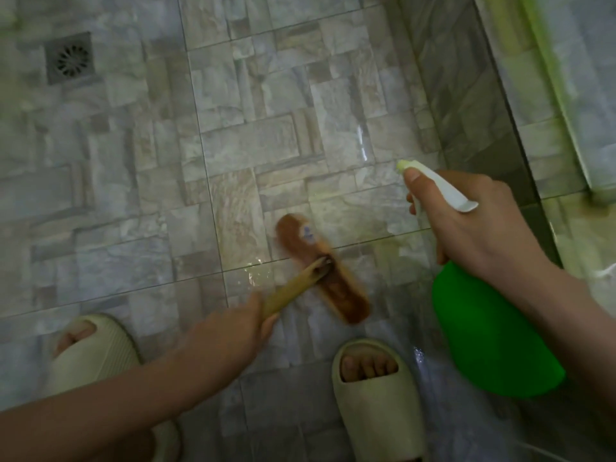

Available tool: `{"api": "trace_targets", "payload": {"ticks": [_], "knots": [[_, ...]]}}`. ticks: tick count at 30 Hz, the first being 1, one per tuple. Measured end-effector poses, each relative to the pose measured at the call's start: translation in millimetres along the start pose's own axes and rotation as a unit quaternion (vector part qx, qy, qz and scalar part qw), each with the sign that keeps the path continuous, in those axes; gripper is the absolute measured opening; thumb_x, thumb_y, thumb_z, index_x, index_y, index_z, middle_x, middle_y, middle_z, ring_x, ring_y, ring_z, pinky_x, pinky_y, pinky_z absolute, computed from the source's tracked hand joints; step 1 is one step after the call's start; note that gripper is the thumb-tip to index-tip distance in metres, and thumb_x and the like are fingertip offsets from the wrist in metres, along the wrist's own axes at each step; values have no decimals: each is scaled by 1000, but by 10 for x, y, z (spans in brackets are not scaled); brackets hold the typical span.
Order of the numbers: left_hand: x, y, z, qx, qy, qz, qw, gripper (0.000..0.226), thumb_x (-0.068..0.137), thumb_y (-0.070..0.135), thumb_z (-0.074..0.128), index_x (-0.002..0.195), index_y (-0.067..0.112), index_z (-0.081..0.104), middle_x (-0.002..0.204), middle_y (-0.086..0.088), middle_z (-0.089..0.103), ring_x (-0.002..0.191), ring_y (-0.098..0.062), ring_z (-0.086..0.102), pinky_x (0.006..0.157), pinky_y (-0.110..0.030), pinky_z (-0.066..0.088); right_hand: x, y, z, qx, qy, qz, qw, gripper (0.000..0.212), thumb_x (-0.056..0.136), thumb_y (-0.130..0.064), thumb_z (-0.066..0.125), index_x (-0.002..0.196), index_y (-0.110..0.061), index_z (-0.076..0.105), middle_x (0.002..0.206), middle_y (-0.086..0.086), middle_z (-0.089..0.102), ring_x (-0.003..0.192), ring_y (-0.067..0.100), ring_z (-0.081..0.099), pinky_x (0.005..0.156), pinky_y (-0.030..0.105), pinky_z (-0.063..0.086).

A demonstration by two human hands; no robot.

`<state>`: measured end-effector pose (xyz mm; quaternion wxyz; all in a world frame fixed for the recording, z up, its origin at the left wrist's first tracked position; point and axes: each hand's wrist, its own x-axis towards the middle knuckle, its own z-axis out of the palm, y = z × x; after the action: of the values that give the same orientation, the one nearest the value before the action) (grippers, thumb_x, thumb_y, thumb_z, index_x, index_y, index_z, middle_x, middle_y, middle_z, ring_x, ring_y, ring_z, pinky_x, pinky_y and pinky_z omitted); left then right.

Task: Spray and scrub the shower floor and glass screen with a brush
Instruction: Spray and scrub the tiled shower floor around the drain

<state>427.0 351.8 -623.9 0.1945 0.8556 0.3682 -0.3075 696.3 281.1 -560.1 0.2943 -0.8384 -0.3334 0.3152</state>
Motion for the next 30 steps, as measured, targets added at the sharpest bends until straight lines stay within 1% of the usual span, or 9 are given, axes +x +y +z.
{"api": "trace_targets", "payload": {"ticks": [2,5,9,12,18,22,25,28,30], "knots": [[366,403,-32,-22,18,29,999,44,97,52,27,124,19,35,103,-9,64,95,-32,63,70,-36,43,43,-48,30,-7,4,-1,1000,60,98,-54,47,81,-1,69,62,8,68,49,17,61,61,38,52],[669,821,-87,-36,59,78,995,44,98,51,26,120,15,37,100,-11,64,90,-35,63,64,-36,41,71,-52,5,-7,8,8,1000,58,97,-55,47,71,-8,67,55,-3,65,54,13,62,60,29,48],[371,407,16,-14,43,29,999,44,96,54,27,122,19,36,101,-7,65,94,-32,63,70,-36,44,75,22,-88,-1,1,34,999,67,98,-55,46,84,6,69,60,11,65,49,14,64,46,15,44],[207,250,15,18,49,19,998,45,96,53,26,121,18,38,98,-6,66,93,-31,64,70,-36,45,81,27,-123,-6,-1,40,999,67,98,-55,45,86,6,69,59,12,63,48,13,63,43,12,41],[736,851,-107,-23,85,69,994,43,98,51,27,117,15,39,98,-10,66,89,-33,63,62,-35,39,148,-56,-42,-1,6,24,1000,62,98,-54,48,63,-5,63,46,-3,62,52,14,63,54,17,44],[312,166,65,-16,36,9,999,42,96,52,28,122,20,36,98,-6,64,91,-28,63,67,-34,41,135,-55,7,6,-24,24,999,65,98,-56,46,86,4,70,49,10,60,44,17,62,49,21,47],[-264,-615,181,-5,-7,-72,997,46,92,55,25,120,21,39,83,1,61,81,-22,65,68,-32,46,124,-50,39,-11,-40,17,999,66,98,-56,45,88,5,68,52,9,61,40,16,60,46,21,46],[-239,-880,171,-13,58,-96,994,51,87,57,22,110,17,42,75,-4,60,78,-30,65,66,-36,48,170,-146,161,-15,-54,-4,998,67,98,-56,45,83,6,64,76,17,70,37,14,57,44,22,46],[74,-772,74,-67,111,-97,987,41,94,50,29,105,14,44,71,-5,54,76,-34,62,63,-37,44,203,-224,262,-18,-70,-18,997,66,99,-56,45,83,5,64,78,19,70,40,17,57,52,30,53]]}}
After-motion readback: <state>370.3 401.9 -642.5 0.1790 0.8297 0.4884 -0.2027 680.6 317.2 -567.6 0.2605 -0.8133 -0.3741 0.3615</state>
